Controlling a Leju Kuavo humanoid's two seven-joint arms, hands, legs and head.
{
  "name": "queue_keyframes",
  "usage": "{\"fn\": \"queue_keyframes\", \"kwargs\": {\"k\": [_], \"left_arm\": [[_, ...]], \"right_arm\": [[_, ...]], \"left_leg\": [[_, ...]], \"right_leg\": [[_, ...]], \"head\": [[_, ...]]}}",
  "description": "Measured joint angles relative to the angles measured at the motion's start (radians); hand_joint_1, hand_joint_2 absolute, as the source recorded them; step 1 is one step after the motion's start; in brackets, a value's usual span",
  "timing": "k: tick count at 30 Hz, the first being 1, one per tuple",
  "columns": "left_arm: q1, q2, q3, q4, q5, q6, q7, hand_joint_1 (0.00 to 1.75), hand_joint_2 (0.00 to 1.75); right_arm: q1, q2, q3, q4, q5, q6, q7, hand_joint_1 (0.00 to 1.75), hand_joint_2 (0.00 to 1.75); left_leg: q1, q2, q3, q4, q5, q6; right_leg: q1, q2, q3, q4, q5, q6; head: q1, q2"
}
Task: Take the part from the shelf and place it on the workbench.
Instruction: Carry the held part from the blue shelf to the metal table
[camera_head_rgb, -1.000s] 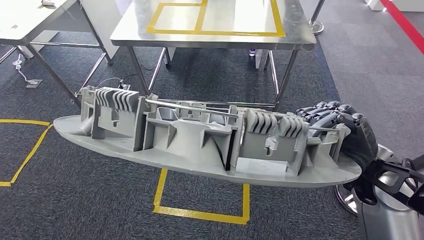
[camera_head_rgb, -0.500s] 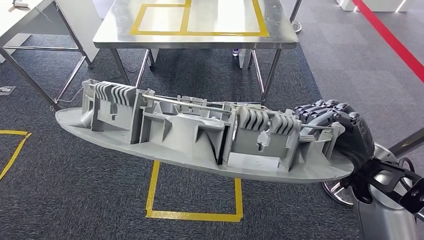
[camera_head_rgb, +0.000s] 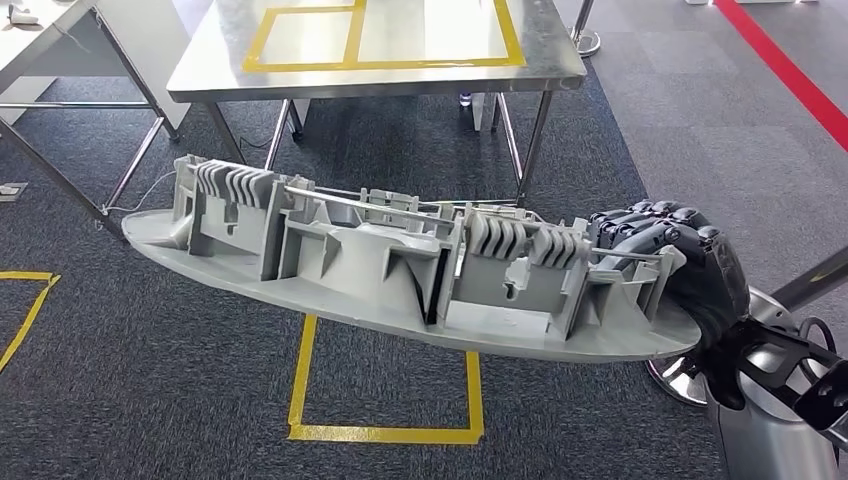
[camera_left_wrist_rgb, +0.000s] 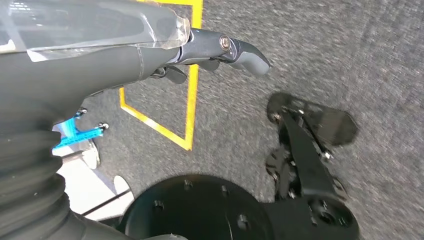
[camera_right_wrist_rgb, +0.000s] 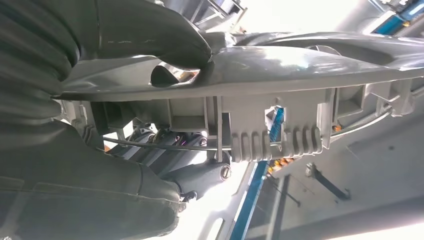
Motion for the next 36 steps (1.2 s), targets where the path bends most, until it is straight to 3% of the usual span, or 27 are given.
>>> {"fn": "queue_keyframes", "kwargs": {"k": [1,3,4,5,6,8,9,11,14,16,18,19,20,21,23,24,26,29,31,34,35,36], "left_arm": [[-0.001,0.000,0.000,0.000,0.000,-0.001,0.000,0.00,1.75],[0.001,-0.001,-0.001,0.000,-0.002,-0.002,0.000,0.00,1.75],[0.002,-0.001,-0.001,0.000,-0.002,-0.002,0.000,0.00,1.75],[0.003,-0.001,-0.001,0.000,-0.003,-0.001,0.000,0.00,1.75],[0.004,-0.001,-0.001,0.000,-0.003,-0.001,0.000,0.00,1.75],[0.004,0.000,-0.001,0.000,-0.003,-0.001,0.000,0.00,1.75],[0.004,0.001,-0.001,0.000,-0.003,-0.001,0.000,0.00,1.75],[0.003,0.002,-0.001,0.000,-0.003,0.000,0.000,0.00,1.75],[0.004,0.002,-0.001,0.000,-0.003,0.000,0.000,0.00,1.75],[0.004,0.003,-0.001,0.000,-0.002,0.000,-0.001,0.00,1.75],[0.004,0.004,-0.001,0.000,-0.002,0.000,-0.001,0.00,1.75],[0.005,0.003,-0.001,0.000,-0.002,0.000,-0.001,0.00,1.75],[0.005,0.003,-0.001,0.000,-0.002,0.000,-0.001,0.00,1.75],[0.006,0.003,-0.001,0.000,-0.002,0.000,-0.001,0.00,1.75],[0.006,0.002,-0.001,0.000,-0.002,0.000,-0.001,0.00,1.75],[0.006,0.002,-0.001,0.000,-0.002,-0.001,-0.001,0.00,1.75],[0.006,0.003,-0.001,0.000,-0.002,-0.001,-0.001,0.00,1.75],[0.006,0.003,-0.001,0.000,-0.003,-0.002,-0.001,0.00,1.75],[0.004,0.003,-0.001,0.000,-0.003,-0.002,-0.002,0.00,1.75],[0.004,0.002,-0.001,0.000,-0.003,-0.002,-0.002,0.00,1.75],[0.005,0.002,-0.001,0.000,-0.003,-0.002,-0.002,0.00,1.75],[0.006,0.002,-0.001,0.000,-0.003,-0.002,-0.002,0.00,1.75]], "right_arm": [[0.000,0.002,0.002,0.000,0.001,-0.002,0.000,1.75,1.75],[0.000,0.008,0.006,0.000,0.003,-0.005,0.000,1.75,1.75],[0.001,0.010,0.008,0.000,0.004,-0.006,0.000,1.75,1.75],[0.001,0.012,0.010,0.000,0.004,-0.007,0.000,1.75,1.75],[0.002,0.012,0.012,0.000,0.006,-0.007,0.000,1.75,1.75],[0.002,0.014,0.014,0.000,0.007,-0.007,0.000,1.75,1.75],[0.002,0.014,0.014,0.000,0.007,-0.007,0.000,1.75,1.75],[0.002,0.016,0.015,0.000,0.007,-0.007,0.000,1.75,1.75],[0.002,0.017,0.015,0.000,0.008,-0.008,0.000,1.75,1.75],[0.000,0.017,0.015,0.000,0.008,-0.008,0.000,1.75,1.75],[0.001,0.017,0.015,0.000,0.008,-0.008,0.000,1.75,1.75],[0.003,0.017,0.015,0.000,0.008,-0.008,0.000,1.75,1.75],[0.004,0.018,0.015,0.000,0.008,-0.008,0.000,1.75,1.75],[0.005,0.018,0.015,0.001,0.008,-0.008,0.000,1.75,1.75],[0.006,0.017,0.015,0.001,0.008,-0.008,0.000,1.75,1.75],[0.006,0.018,0.015,0.001,0.008,-0.008,0.000,1.75,1.75],[0.006,0.018,0.015,0.002,0.007,-0.008,0.000,1.75,1.75],[0.007,0.018,0.014,0.002,0.008,-0.009,0.000,1.75,1.75],[0.006,0.018,0.015,0.002,0.008,-0.009,0.001,1.75,1.75],[0.006,0.019,0.015,0.002,0.008,-0.009,0.000,1.75,1.75],[0.006,0.020,0.015,0.002,0.008,-0.009,0.000,1.75,1.75],[0.006,0.020,0.015,0.002,0.010,-0.010,0.000,1.75,1.75]], "left_leg": [[0.001,-0.002,-0.026,0.049,-0.022,-0.004],[0.002,-0.005,-0.108,0.190,-0.073,-0.007],[0.002,-0.005,-0.146,0.245,-0.083,-0.007],[0.002,-0.005,-0.167,0.265,-0.073,-0.006],[0.002,-0.006,-0.166,0.244,-0.044,-0.004],[0.000,-0.008,-0.116,0.111,0.041,0.005],[-0.001,-0.010,-0.086,0.047,0.068,0.009],[-0.005,-0.013,-0.055,-0.018,0.081,0.017],[-0.001,-0.012,-0.040,-0.028,0.074,0.029],[0.004,-0.012,-0.026,-0.032,0.070,0.039],[0.004,-0.012,-0.019,-0.031,0.061,0.045],[0.004,-0.011,-0.014,-0.031,0.055,0.045],[0.004,-0.011,-0.007,-0.031,0.049,0.044],[0.005,-0.011,0.002,-0.031,0.042,0.042],[0.006,-0.012,0.024,-0.032,0.025,0.036],[0.005,-0.012,0.033,-0.031,0.016,0.031],[0.003,-0.010,0.040,-0.030,0.004,0.017],[0.003,-0.005,0.045,-0.017,-0.001,0.001],[0.004,-0.005,0.007,0.054,-0.014,-0.005],[0.005,-0.006,-0.119,0.233,-0.077,-0.011],[0.004,-0.006,-0.151,0.261,-0.083,-0.010],[0.004,-0.006,-0.164,0.253,-0.066,-0.007]], "right_leg": [[-0.002,0.000,0.005,-0.001,-0.003,-0.006],[0.000,0.001,0.011,-0.001,-0.010,-0.014],[0.000,0.002,0.014,-0.001,-0.014,-0.015],[0.001,0.004,0.019,-0.001,-0.018,-0.015],[0.001,0.006,0.026,-0.001,-0.023,-0.014],[0.002,0.010,0.042,-0.001,-0.034,-0.009],[0.004,0.012,0.048,-0.001,-0.040,-0.005],[0.006,0.015,0.054,0.000,-0.046,0.006],[0.005,0.014,0.054,0.015,-0.048,0.023],[0.004,0.011,0.020,0.081,-0.076,0.033],[0.002,0.010,-0.056,0.208,-0.124,0.042],[0.001,0.010,-0.094,0.262,-0.138,0.044],[0.001,0.010,-0.119,0.286,-0.135,0.046],[0.000,0.009,-0.124,0.271,-0.111,0.046],[-0.003,0.004,-0.084,0.146,-0.022,0.044],[-0.002,0.000,-0.063,0.082,0.003,0.043],[0.002,-0.007,-0.041,0.019,0.019,0.029],[0.004,-0.002,-0.029,0.014,0.012,0.003],[0.001,0.000,-0.011,0.010,0.003,-0.010],[0.003,0.002,0.006,0.008,-0.014,-0.019],[0.005,0.004,0.013,0.008,-0.020,-0.020],[0.007,0.005,0.023,0.008,-0.027,-0.020]], "head": [[-0.002,0.000],[-0.006,0.000],[-0.006,0.000],[-0.006,0.000],[-0.006,0.000],[-0.006,0.000],[-0.006,0.000],[-0.006,0.000],[-0.006,0.000],[-0.003,0.000],[-0.001,0.000],[-0.001,0.000],[-0.001,0.000],[-0.001,0.000],[-0.001,0.000],[-0.001,0.000],[-0.002,0.000],[-0.004,0.000],[-0.008,0.000],[-0.012,0.000],[-0.012,0.000],[-0.012,0.000]]}}
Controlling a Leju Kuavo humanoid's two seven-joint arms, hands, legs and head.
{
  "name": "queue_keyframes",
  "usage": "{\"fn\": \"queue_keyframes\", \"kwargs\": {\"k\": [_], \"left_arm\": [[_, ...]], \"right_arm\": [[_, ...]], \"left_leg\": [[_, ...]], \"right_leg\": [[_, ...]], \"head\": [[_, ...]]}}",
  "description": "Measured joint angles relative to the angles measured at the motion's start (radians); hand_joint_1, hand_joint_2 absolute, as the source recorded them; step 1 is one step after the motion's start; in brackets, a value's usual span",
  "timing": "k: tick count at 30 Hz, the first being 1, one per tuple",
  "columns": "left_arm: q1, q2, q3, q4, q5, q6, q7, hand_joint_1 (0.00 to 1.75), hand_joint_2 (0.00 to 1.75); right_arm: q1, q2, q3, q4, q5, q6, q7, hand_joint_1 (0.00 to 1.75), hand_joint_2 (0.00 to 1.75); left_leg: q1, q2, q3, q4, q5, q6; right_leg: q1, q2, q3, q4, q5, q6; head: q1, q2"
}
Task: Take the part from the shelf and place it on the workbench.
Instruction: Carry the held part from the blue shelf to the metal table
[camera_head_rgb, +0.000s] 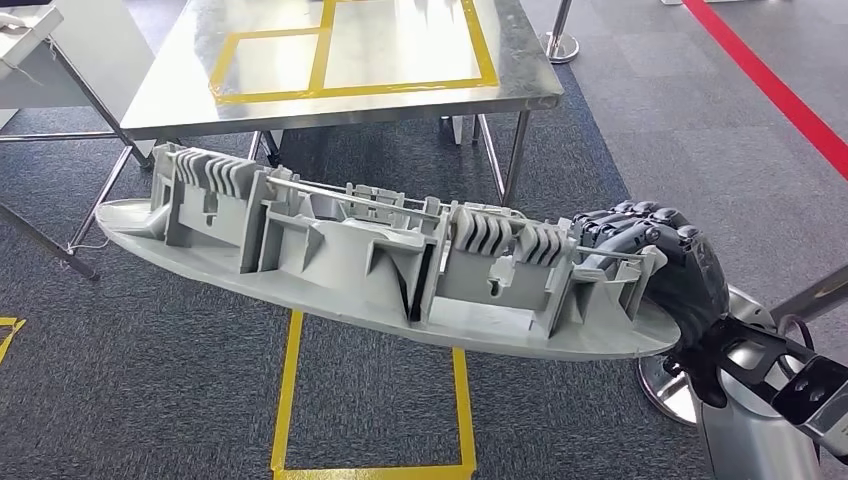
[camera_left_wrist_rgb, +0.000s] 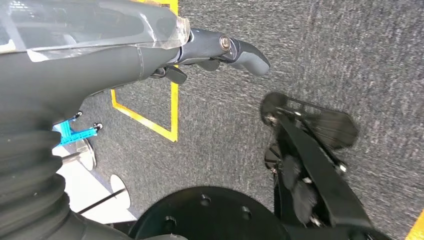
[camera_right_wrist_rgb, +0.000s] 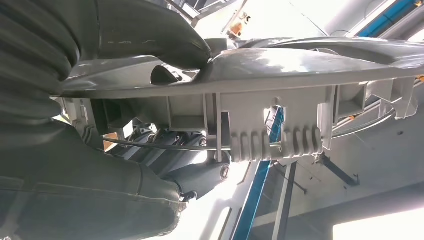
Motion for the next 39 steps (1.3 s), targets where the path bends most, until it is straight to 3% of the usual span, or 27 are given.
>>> {"fn": "queue_keyframes", "kwargs": {"k": [1,3,5,7,9,11,13,14,15,16,19,20,21,23,25,28,29,30,31,32,33,34,36,38,39], "left_arm": [[0.001,0.000,0.000,0.000,-0.001,0.000,0.000,0.00,1.75],[0.001,0.004,0.000,0.000,-0.002,0.000,-0.001,0.00,1.75],[0.001,0.009,-0.001,0.000,-0.004,0.000,-0.002,0.00,1.75],[0.004,0.013,-0.001,-0.001,-0.004,0.000,-0.003,0.00,1.75],[0.005,0.015,-0.001,-0.001,-0.004,0.000,-0.004,0.00,1.75],[0.003,0.016,-0.001,-0.001,-0.004,-0.001,-0.005,0.00,1.75],[0.002,0.015,-0.001,-0.001,-0.004,-0.002,-0.005,0.00,1.75],[0.003,0.014,-0.001,-0.001,-0.004,-0.002,-0.005,0.00,1.75],[0.003,0.013,-0.001,-0.001,-0.004,-0.002,-0.005,0.00,1.75],[0.004,0.013,-0.001,-0.001,-0.004,-0.003,-0.005,0.00,1.75],[0.003,0.013,-0.001,0.000,-0.006,-0.004,-0.007,0.00,1.75],[0.003,0.013,-0.002,0.000,-0.007,-0.004,-0.008,0.00,1.75],[0.003,0.014,-0.002,0.000,-0.009,-0.004,-0.009,0.00,1.75],[0.003,0.014,-0.004,0.000,-0.012,-0.005,-0.009,0.00,1.75],[0.002,0.014,-0.006,0.000,-0.015,-0.005,-0.010,0.00,1.75],[0.003,0.013,-0.008,0.000,-0.016,-0.006,-0.010,0.00,1.75],[0.004,0.013,-0.008,0.000,-0.017,-0.006,-0.010,0.00,1.75],[0.005,0.013,-0.009,0.000,-0.017,-0.006,-0.010,0.00,1.75],[0.005,0.013,-0.009,0.000,-0.017,-0.006,-0.010,0.00,1.75],[0.006,0.013,-0.009,0.000,-0.017,-0.006,-0.010,0.00,1.75],[0.005,0.014,-0.009,0.000,-0.017,-0.006,-0.010,0.00,1.75],[0.004,0.015,-0.010,0.000,-0.017,-0.006,-0.010,0.00,1.75],[0.003,0.017,-0.010,0.000,-0.017,-0.006,-0.010,0.00,1.75],[0.004,0.017,-0.011,0.000,-0.018,-0.006,-0.010,0.00,1.75],[0.005,0.018,-0.012,0.000,-0.018,-0.006,-0.011,0.00,1.75]], "right_arm": [[0.000,0.000,0.000,0.000,0.004,-0.003,0.000,1.75,1.75],[0.003,0.001,0.003,0.000,0.017,-0.014,0.000,1.75,1.75],[0.009,0.003,0.007,0.001,0.030,-0.026,0.000,1.75,1.75],[0.014,0.004,0.009,0.002,0.035,-0.031,0.000,1.75,1.75],[0.017,0.004,0.010,0.002,0.036,-0.032,0.000,1.75,1.75],[0.017,0.004,0.010,0.002,0.036,-0.032,-0.001,1.75,1.75],[0.019,0.004,0.011,0.002,0.036,-0.033,-0.001,1.75,1.75],[0.021,0.004,0.011,0.002,0.036,-0.033,-0.001,1.75,1.75],[0.022,0.004,0.012,0.002,0.037,-0.034,-0.001,1.75,1.75],[0.023,0.004,0.013,0.002,0.037,-0.035,-0.001,1.75,1.75],[0.024,0.002,0.020,0.005,0.037,-0.048,-0.004,1.75,1.75],[0.025,0.001,0.023,0.006,0.037,-0.058,-0.006,1.75,1.75],[0.025,-0.001,0.026,0.007,0.038,-0.070,-0.006,1.75,1.75],[0.024,-0.003,0.030,0.007,0.051,-0.095,-0.003,1.75,1.75],[0.024,-0.005,0.034,0.007,0.067,-0.114,0.003,1.75,1.75],[0.027,-0.007,0.042,0.007,0.074,-0.122,0.004,1.75,1.75],[0.029,-0.007,0.045,0.007,0.075,-0.122,0.004,1.75,1.75],[0.031,-0.008,0.047,0.007,0.075,-0.122,0.004,1.75,1.75],[0.033,-0.008,0.049,0.007,0.076,-0.122,0.004,1.75,1.75],[0.034,-0.008,0.052,0.008,0.076,-0.122,0.005,1.75,1.75],[0.034,-0.009,0.054,0.008,0.077,-0.122,0.005,1.75,1.75],[0.035,-0.009,0.055,0.008,0.076,-0.122,0.005,1.75,1.75],[0.035,-0.009,0.057,0.008,0.076,-0.123,0.004,1.75,1.75],[0.038,-0.010,0.059,0.008,0.079,-0.127,-0.004,1.75,1.75],[0.039,-0.011,0.061,0.008,0.082,-0.130,-0.011,1.75,1.75]], "left_leg": [[-0.001,0.000,0.005,-0.042,0.038,0.005],[-0.009,-0.002,0.044,-0.173,0.128,0.023],[-0.018,-0.003,0.072,-0.250,0.148,0.037],[-0.020,-0.005,0.085,-0.266,0.142,0.043],[-0.014,-0.004,0.110,-0.277,0.155,0.049],[-0.008,-0.004,0.128,-0.282,0.150,0.054],[-0.006,-0.004,0.136,-0.282,0.139,0.056],[-0.005,-0.005,0.142,-0.282,0.132,0.056],[-0.004,-0.006,0.150,-0.282,0.124,0.054],[-0.002,-0.008,0.162,-0.282,0.115,0.051],[-0.001,-0.011,0.194,-0.280,0.085,0.035],[-0.003,-0.011,0.199,-0.280,0.076,0.028],[-0.004,-0.011,0.203,-0.279,0.070,0.021],[-0.004,-0.010,0.207,-0.276,0.066,0.009],[-0.003,-0.010,0.187,-0.227,0.057,0.002],[-0.002,-0.009,0.073,-0.054,-0.007,-0.006],[-0.002,-0.009,0.036,-0.013,-0.023,-0.006],[-0.002,-0.009,0.015,-0.002,-0.020,-0.004],[-0.004,-0.007,0.011,-0.027,0.007,0.000],[-0.006,0.000,0.025,-0.083,0.052,0.006],[-0.012,0.019,0.048,-0.151,0.099,0.016],[-0.019,0.040,0.066,-0.207,0.124,0.025],[-0.029,0.066,0.085,-0.260,0.138,0.040],[-0.027,0.052,0.095,-0.268,0.140,0.048],[-0.023,0.044,0.106,-0.273,0.145,0.052]], "right_leg": [[0.002,0.001,0.011,0.000,-0.008,0.000],[0.007,0.002,0.033,-0.001,-0.024,0.003],[0.008,0.004,0.041,-0.003,-0.037,0.011],[0.008,0.006,0.046,0.003,-0.037,0.024],[0.008,0.005,0.045,0.032,-0.038,0.034],[0.006,0.004,-0.005,0.121,-0.059,0.043],[0.001,0.003,-0.092,0.241,-0.107,0.054],[-0.002,0.003,-0.127,0.276,-0.130,0.059],[-0.004,0.003,-0.144,0.277,-0.136,0.062],[-0.006,0.002,-0.143,0.244,-0.119,0.064],[-0.011,-0.008,-0.095,0.057,0.016,0.063],[-0.011,-0.012,-0.085,0.022,0.044,0.057],[-0.010,-0.015,-0.082,0.009,0.054,0.048],[-0.008,-0.013,-0.071,0.009,0.052,0.031],[-0.011,-0.017,-0.055,0.007,0.044,0.018],[-0.008,-0.025,-0.036,0.005,0.025,0.005],[-0.006,-0.029,-0.029,0.005,0.017,0.004],[-0.003,-0.034,-0.020,0.005,0.009,0.003],[-0.001,-0.041,-0.009,0.005,0.000,0.003],[0.002,-0.048,0.004,0.005,-0.009,0.003],[0.004,-0.056,0.015,0.004,-0.019,0.003],[0.007,-0.064,0.025,0.004,-0.027,0.006],[0.010,-0.079,0.038,0.004,-0.038,0.016],[0.011,-0.085,0.047,0.012,-0.041,0.029],[0.009,-0.076,0.047,0.026,-0.042,0.034]], "head": [[0.000,0.000],[0.001,0.000],[0.003,0.000],[0.002,0.000],[0.004,0.000],[0.008,0.000],[0.011,0.000],[0.011,0.000],[0.011,0.000],[0.011,0.000],[0.012,0.000],[0.012,0.000],[0.012,0.000],[0.010,0.000],[0.006,0.000],[0.001,0.000],[0.001,0.000],[0.001,0.000],[0.001,0.000],[0.001,0.000],[0.002,0.000],[0.002,0.000],[0.003,0.000],[0.002,0.000],[0.004,0.000]]}}
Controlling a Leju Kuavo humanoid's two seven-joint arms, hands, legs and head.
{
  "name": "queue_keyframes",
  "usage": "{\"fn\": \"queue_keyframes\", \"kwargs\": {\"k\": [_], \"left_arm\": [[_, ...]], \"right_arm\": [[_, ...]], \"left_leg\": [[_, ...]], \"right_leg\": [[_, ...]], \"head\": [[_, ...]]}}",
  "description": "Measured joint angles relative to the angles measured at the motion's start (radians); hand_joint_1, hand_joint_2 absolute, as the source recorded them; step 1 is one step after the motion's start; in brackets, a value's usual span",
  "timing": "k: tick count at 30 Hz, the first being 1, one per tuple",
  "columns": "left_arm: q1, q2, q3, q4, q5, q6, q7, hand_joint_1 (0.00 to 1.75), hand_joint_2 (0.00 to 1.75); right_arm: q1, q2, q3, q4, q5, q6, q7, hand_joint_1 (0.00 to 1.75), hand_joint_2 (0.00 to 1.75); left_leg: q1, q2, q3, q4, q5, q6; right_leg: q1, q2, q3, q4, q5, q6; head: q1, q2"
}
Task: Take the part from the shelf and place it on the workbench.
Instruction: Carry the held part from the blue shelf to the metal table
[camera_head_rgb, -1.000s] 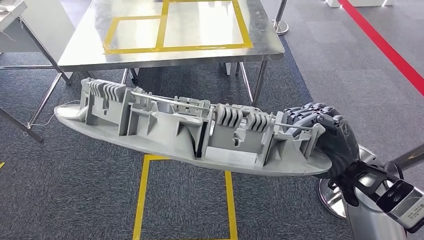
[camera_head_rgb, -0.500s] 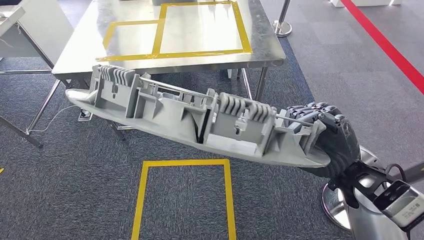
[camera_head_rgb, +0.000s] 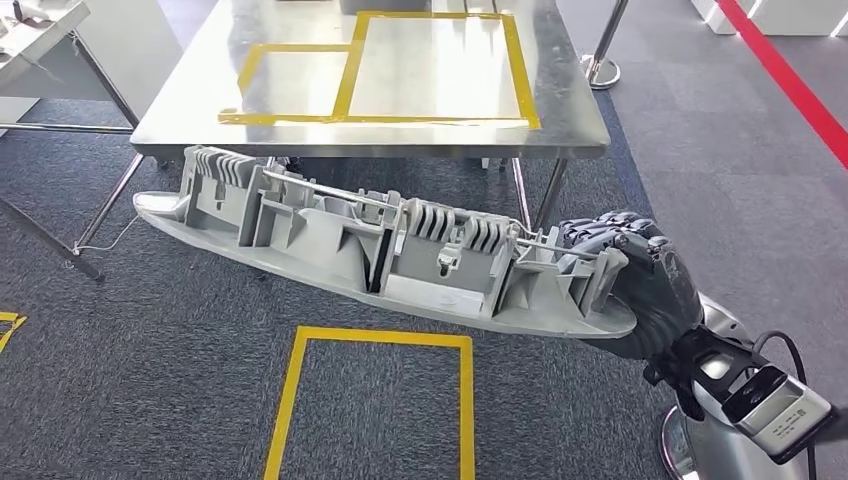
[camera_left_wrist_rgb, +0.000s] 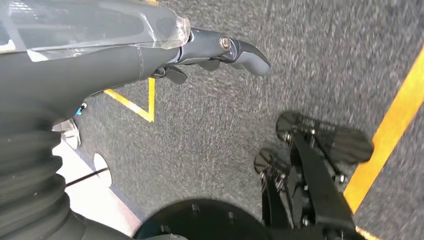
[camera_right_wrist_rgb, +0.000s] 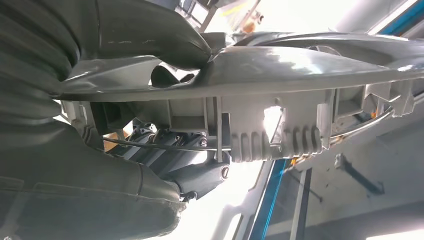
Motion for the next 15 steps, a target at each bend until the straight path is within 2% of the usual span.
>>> {"fn": "queue_keyframes", "kwargs": {"k": [1,3,5,6,7,8,9,10,11,12,15], "left_arm": [[0.000,0.001,-0.001,0.000,-0.001,0.000,-0.001,0.00,1.75],[-0.003,0.002,-0.002,0.000,-0.001,0.000,-0.002,0.00,1.75],[-0.004,0.002,-0.003,0.000,-0.001,0.000,-0.003,0.00,1.75],[-0.003,0.002,-0.003,0.000,-0.001,0.000,-0.003,0.00,1.75],[-0.002,0.002,-0.003,0.000,-0.001,0.000,-0.003,0.00,1.75],[-0.001,0.002,-0.003,0.000,-0.001,0.000,-0.003,0.00,1.75],[0.000,0.002,-0.003,0.000,-0.001,-0.001,-0.003,0.00,1.75],[0.000,0.002,-0.003,0.000,-0.001,-0.001,-0.003,0.00,1.75],[0.000,0.002,-0.003,0.000,-0.001,-0.001,-0.003,0.00,1.75],[0.000,0.002,-0.003,0.000,-0.001,-0.001,-0.004,0.00,1.75],[0.000,0.002,-0.003,0.000,0.000,-0.001,-0.006,0.00,1.75]], "right_arm": [[0.001,0.000,0.003,0.000,0.003,-0.003,-0.007,1.75,1.75],[0.002,-0.001,0.009,0.000,0.006,-0.005,-0.016,1.75,1.75],[0.006,-0.001,0.012,0.000,0.007,-0.007,-0.019,1.75,1.75],[0.008,-0.002,0.013,0.001,0.007,-0.008,-0.019,1.75,1.75],[0.009,-0.002,0.013,0.001,0.008,-0.009,-0.019,1.75,1.75],[0.010,-0.002,0.014,0.001,0.008,-0.010,-0.019,1.75,1.75],[0.010,-0.003,0.015,0.001,0.009,-0.011,-0.020,1.75,1.75],[0.011,-0.004,0.017,0.002,0.009,-0.013,-0.022,1.75,1.75],[0.012,-0.004,0.019,0.004,0.010,-0.016,-0.025,1.75,1.75],[0.014,-0.005,0.021,0.005,0.010,-0.018,-0.029,1.75,1.75],[0.015,-0.007,0.027,0.008,0.013,-0.024,-0.038,1.75,1.75]], "left_leg": [[0.005,-0.008,0.011,-0.004,0.000,0.003],[0.012,-0.023,0.024,-0.008,-0.003,0.008],[0.015,-0.038,0.029,-0.008,-0.011,0.009],[0.016,-0.044,0.034,-0.008,-0.017,0.007],[0.018,-0.051,0.042,-0.008,-0.023,0.004],[0.020,-0.056,0.052,-0.008,-0.031,0.000],[0.021,-0.060,0.061,-0.008,-0.040,-0.005],[0.022,-0.063,0.071,-0.007,-0.049,-0.011],[0.021,-0.065,0.078,-0.006,-0.058,-0.019],[0.020,-0.066,0.082,-0.005,-0.065,-0.026],[0.020,-0.062,0.090,0.007,-0.071,-0.044]], "right_leg": [[-0.002,0.016,-0.011,0.028,-0.005,0.005],[-0.008,0.052,-0.074,0.133,-0.034,0.017],[-0.012,0.064,-0.153,0.238,-0.081,0.027],[-0.014,0.065,-0.178,0.255,-0.091,0.030],[-0.017,0.065,-0.185,0.236,-0.080,0.033],[-0.019,0.065,-0.176,0.186,-0.046,0.034],[-0.022,0.065,-0.156,0.117,0.005,0.036],[-0.024,0.064,-0.138,0.054,0.043,0.034],[-0.024,0.064,-0.123,0.011,0.067,0.030],[-0.023,0.064,-0.116,-0.012,0.080,0.023],[-0.022,0.067,-0.101,-0.016,0.079,-0.003]], "head": [[0.001,0.000],[0.004,0.000],[0.004,0.000],[0.004,0.000],[0.004,0.000],[0.004,0.000],[0.005,0.000],[0.004,0.000],[0.004,0.000],[0.004,0.000],[0.003,0.000]]}}
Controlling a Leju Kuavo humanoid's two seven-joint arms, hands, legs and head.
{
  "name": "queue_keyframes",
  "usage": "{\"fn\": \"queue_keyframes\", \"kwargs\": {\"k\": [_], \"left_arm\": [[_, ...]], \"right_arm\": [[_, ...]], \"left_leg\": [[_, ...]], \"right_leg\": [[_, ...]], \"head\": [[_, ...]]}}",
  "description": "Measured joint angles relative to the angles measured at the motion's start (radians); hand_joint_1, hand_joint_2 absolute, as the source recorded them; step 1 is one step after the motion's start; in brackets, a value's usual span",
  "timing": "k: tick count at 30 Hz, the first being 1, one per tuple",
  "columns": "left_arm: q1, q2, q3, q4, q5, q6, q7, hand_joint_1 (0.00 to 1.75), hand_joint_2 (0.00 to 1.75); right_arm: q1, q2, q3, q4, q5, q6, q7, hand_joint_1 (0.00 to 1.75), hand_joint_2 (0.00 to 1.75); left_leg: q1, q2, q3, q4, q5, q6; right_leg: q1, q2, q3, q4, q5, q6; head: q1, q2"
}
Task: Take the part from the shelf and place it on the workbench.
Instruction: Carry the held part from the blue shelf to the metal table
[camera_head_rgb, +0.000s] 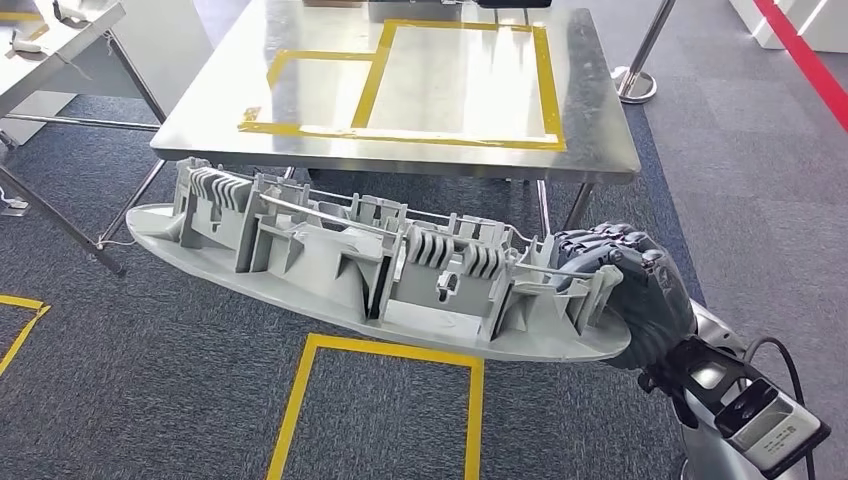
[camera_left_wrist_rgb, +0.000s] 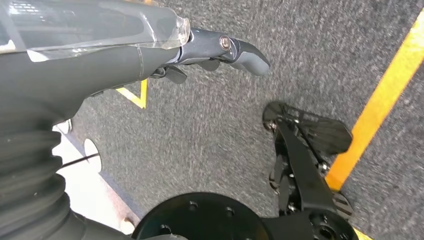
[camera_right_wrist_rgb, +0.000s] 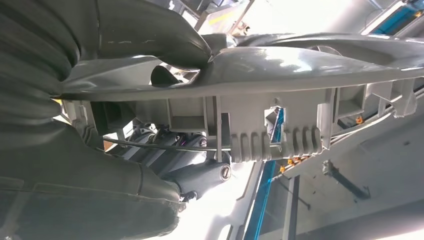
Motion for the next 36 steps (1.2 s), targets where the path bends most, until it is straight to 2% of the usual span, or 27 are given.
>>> {"fn": "queue_keyframes", "kwargs": {"k": [1,2,5,6,7,8,9,10,12,14,16,17,18,20,21,22,23,25,27,30,32,34,36], "left_arm": [[-0.001,-0.001,0.000,0.000,0.000,0.000,-0.001,0.00,1.75],[-0.002,-0.002,0.000,0.000,0.000,-0.001,-0.001,0.00,1.75],[-0.001,-0.005,0.000,0.000,0.000,-0.001,-0.003,0.00,1.75],[0.000,-0.005,0.000,0.000,0.000,-0.001,-0.004,0.00,1.75],[0.001,-0.005,0.000,0.000,0.000,-0.001,-0.006,0.00,1.75],[0.002,-0.005,0.000,0.000,0.000,-0.001,-0.008,0.00,1.75],[0.002,-0.005,0.000,0.000,0.000,-0.001,-0.011,0.00,1.75],[0.002,-0.005,0.000,0.000,0.000,-0.001,-0.013,0.00,1.75],[0.002,-0.005,0.000,0.000,0.000,-0.001,-0.015,0.00,1.75],[0.006,-0.005,0.000,0.000,-0.001,-0.001,-0.017,0.00,1.75],[0.009,-0.005,0.000,0.000,-0.001,-0.001,-0.017,0.00,1.75],[0.008,-0.006,0.000,0.000,-0.001,-0.002,-0.018,0.00,1.75],[0.007,-0.006,0.000,0.000,-0.001,-0.002,-0.018,0.00,1.75],[0.006,-0.007,0.000,0.000,-0.001,-0.002,-0.019,0.00,1.75],[0.007,-0.007,0.000,0.000,-0.001,-0.002,-0.019,0.00,1.75],[0.007,-0.008,0.000,0.000,-0.001,-0.002,-0.019,0.00,1.75],[0.008,-0.008,0.000,0.000,-0.001,-0.002,-0.019,0.00,1.75],[0.008,-0.008,0.000,0.000,-0.001,-0.003,-0.019,0.00,1.75],[0.007,-0.008,0.000,0.000,-0.001,-0.003,-0.019,0.00,1.75],[0.007,-0.008,0.000,0.000,-0.001,-0.004,-0.019,0.00,1.75],[0.005,-0.009,0.000,0.000,-0.001,-0.004,-0.020,0.00,1.75],[0.004,-0.010,0.000,0.000,-0.001,-0.004,-0.021,0.00,1.75],[0.005,-0.010,0.000,0.000,-0.001,-0.002,-0.022,0.00,1.75]], "right_arm": [[-0.001,-0.001,0.002,0.000,0.001,-0.001,-0.001,1.75,1.75],[-0.001,-0.001,0.004,0.001,0.001,-0.001,-0.002,1.75,1.75],[-0.002,-0.002,0.009,0.001,0.001,-0.001,-0.004,1.75,1.75],[-0.002,-0.002,0.010,0.002,0.000,-0.001,-0.004,1.75,1.75],[-0.002,-0.002,0.011,0.003,-0.001,-0.001,-0.003,1.75,1.75],[-0.002,-0.002,0.012,0.003,-0.003,-0.002,-0.002,1.75,1.75],[-0.003,-0.002,0.014,0.004,-0.004,-0.003,-0.001,1.75,1.75],[-0.004,-0.002,0.015,0.004,-0.005,-0.005,0.000,1.75,1.75],[-0.005,-0.002,0.019,0.006,-0.005,-0.009,0.000,1.75,1.75],[-0.005,-0.002,0.021,0.007,-0.004,-0.014,-0.001,1.75,1.75],[-0.006,-0.002,0.022,0.008,-0.001,-0.017,-0.002,1.75,1.75],[-0.007,-0.002,0.022,0.008,0.000,-0.018,-0.002,1.75,1.75],[-0.008,-0.002,0.023,0.008,0.000,-0.018,-0.003,1.75,1.75],[-0.008,-0.002,0.025,0.008,0.000,-0.019,-0.004,1.75,1.75],[-0.007,-0.002,0.026,0.009,0.000,-0.019,-0.004,1.75,1.75],[-0.007,-0.002,0.027,0.009,0.001,-0.020,-0.004,1.75,1.75],[-0.007,-0.002,0.027,0.010,0.001,-0.020,-0.004,1.75,1.75],[-0.007,-0.002,0.027,0.010,0.001,-0.020,-0.004,1.75,1.75],[-0.007,-0.002,0.028,0.012,0.000,-0.020,-0.005,1.75,1.75],[-0.007,-0.002,0.028,0.014,0.000,-0.021,-0.005,1.75,1.75],[-0.008,-0.001,0.028,0.014,0.002,-0.021,-0.005,1.75,1.75],[-0.010,0.002,0.031,0.015,0.003,-0.021,-0.005,1.75,1.75],[-0.010,0.006,0.034,0.017,0.004,-0.021,-0.006,1.75,1.75]], "left_leg": [[0.001,0.002,-0.010,0.024,-0.002,-0.004],[0.002,0.003,-0.035,0.066,-0.012,-0.007],[0.003,0.005,-0.155,0.235,-0.077,-0.016],[0.003,0.005,-0.183,0.260,-0.086,-0.016],[0.003,0.005,-0.194,0.252,-0.073,-0.015],[0.003,0.005,-0.187,0.209,-0.037,-0.012],[0.002,0.006,-0.166,0.143,0.012,-0.007],[-0.001,0.007,-0.144,0.082,0.047,-0.001],[-0.008,0.008,-0.116,0.011,0.059,0.009],[-0.010,0.008,-0.104,0.000,0.049,0.021],[-0.005,0.008,-0.081,-0.009,0.065,0.033],[-0.002,0.008,-0.069,-0.012,0.065,0.037],[-0.001,0.008,-0.063,-0.013,0.062,0.040],[-0.001,0.007,-0.058,-0.013,0.054,0.044],[-0.001,0.006,-0.054,-0.013,0.048,0.044],[-0.001,0.005,-0.048,-0.013,0.042,0.043],[0.000,0.003,-0.039,-0.013,0.035,0.041],[0.000,0.000,-0.017,-0.013,0.017,0.034],[-0.002,-0.001,-0.005,-0.015,0.001,0.022],[-0.004,0.002,-0.003,-0.004,-0.002,0.006],[-0.003,0.004,-0.032,0.054,-0.002,-0.001],[-0.001,0.005,-0.107,0.167,-0.035,-0.009],[0.001,0.005,-0.183,0.261,-0.077,-0.015]], "right_leg": [[-0.001,0.000,0.007,-0.001,-0.003,-0.007],[-0.003,0.001,0.015,-0.002,-0.007,-0.013],[-0.001,0.001,0.027,-0.004,-0.023,-0.023],[0.000,0.002,0.033,-0.004,-0.029,-0.023],[0.001,0.002,0.041,-0.004,-0.036,-0.023],[0.002,0.003,0.050,-0.004,-0.043,-0.022],[0.002,0.003,0.060,-0.004,-0.050,-0.020],[0.004,0.002,0.070,-0.004,-0.057,-0.017],[0.005,0.003,0.079,-0.007,-0.067,-0.007],[0.005,0.004,0.086,-0.002,-0.068,0.007],[0.005,0.003,0.086,0.027,-0.076,0.017],[0.004,0.003,0.072,0.059,-0.089,0.020],[0.004,0.003,0.045,0.109,-0.108,0.024],[0.003,0.003,-0.034,0.226,-0.156,0.030],[0.003,0.003,-0.066,0.261,-0.171,0.032],[0.003,0.003,-0.083,0.266,-0.170,0.033],[0.003,0.003,-0.081,0.234,-0.147,0.032],[0.003,0.002,-0.042,0.104,-0.057,0.027],[0.006,0.001,-0.013,0.015,-0.009,0.017],[0.007,0.004,0.000,0.000,-0.004,-0.003],[0.003,0.004,0.014,-0.004,-0.010,-0.015],[0.002,0.004,0.025,-0.006,-0.020,-0.024],[0.002,0.004,0.034,-0.006,-0.031,-0.027]], "head": [[-0.002,0.000],[-0.004,0.000],[-0.008,0.000],[-0.009,0.000],[-0.009,0.000],[-0.008,0.000],[-0.009,0.000],[-0.008,0.000],[-0.008,0.000],[-0.008,0.000],[-0.006,0.000],[-0.004,0.000],[-0.002,0.000],[-0.001,0.000],[-0.001,0.000],[-0.001,0.000],[-0.001,0.000],[0.000,0.000],[-0.002,0.000],[-0.005,0.000],[-0.008,0.000],[-0.012,0.000],[-0.013,0.000]]}}
